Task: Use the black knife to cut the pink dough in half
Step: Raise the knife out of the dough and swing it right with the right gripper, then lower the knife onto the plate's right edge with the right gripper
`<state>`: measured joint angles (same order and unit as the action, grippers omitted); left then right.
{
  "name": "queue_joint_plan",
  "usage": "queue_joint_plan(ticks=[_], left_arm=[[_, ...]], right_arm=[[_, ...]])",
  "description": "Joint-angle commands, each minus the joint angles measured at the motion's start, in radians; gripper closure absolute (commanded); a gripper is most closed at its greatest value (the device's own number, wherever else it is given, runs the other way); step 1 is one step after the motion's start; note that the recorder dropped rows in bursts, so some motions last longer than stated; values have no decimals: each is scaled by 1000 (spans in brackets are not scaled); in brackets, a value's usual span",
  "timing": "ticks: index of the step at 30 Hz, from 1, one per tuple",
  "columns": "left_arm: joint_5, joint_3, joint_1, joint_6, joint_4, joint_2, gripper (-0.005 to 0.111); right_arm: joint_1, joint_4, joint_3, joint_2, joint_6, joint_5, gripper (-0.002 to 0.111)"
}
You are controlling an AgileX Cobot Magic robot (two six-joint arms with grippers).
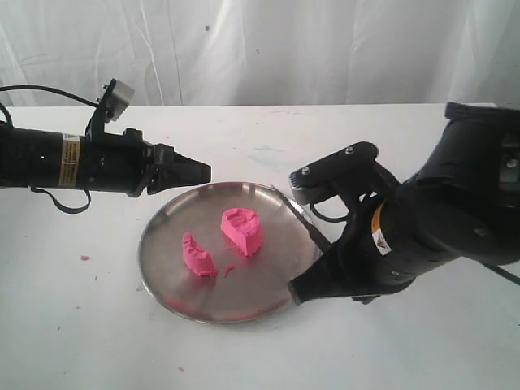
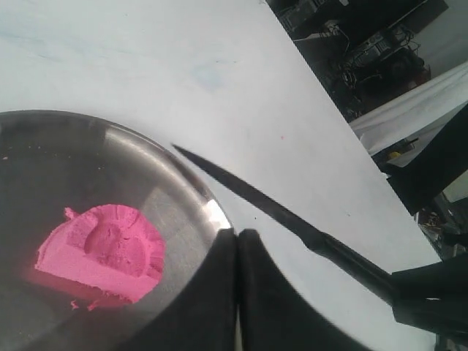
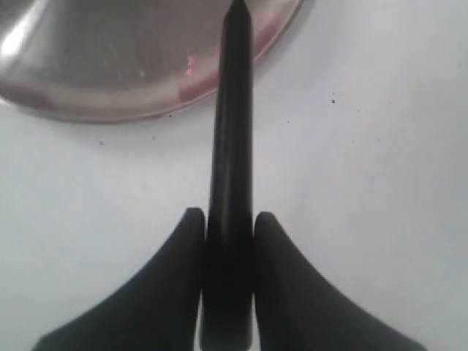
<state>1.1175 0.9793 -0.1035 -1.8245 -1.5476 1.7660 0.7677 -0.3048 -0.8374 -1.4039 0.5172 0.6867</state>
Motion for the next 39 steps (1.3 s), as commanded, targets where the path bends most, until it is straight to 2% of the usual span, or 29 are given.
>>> queue_joint_plan(ticks=[1,6,10,17,26,39], left_arm=[[25,-5,3,-4,10,-13,107],[39,-5,3,-4,38,-13,107],[41,-5,3,-4,44,-13,107],[54,-5,1,-4,44,-13,107],[81,-5,1,-1,44,-13,107],[85,-5,1,-1,53,-13,107]], right_arm=[[-2,-32,98,84,279,-248,108],[-12,-25,233,143,558,-440,108],[-12,-6,360,145,729,-743,108],[-31,34,408,53,796,-957,108],[-34,95,403,-70,792,-1032,108],[-81,95,302,-194,739,-992,108]])
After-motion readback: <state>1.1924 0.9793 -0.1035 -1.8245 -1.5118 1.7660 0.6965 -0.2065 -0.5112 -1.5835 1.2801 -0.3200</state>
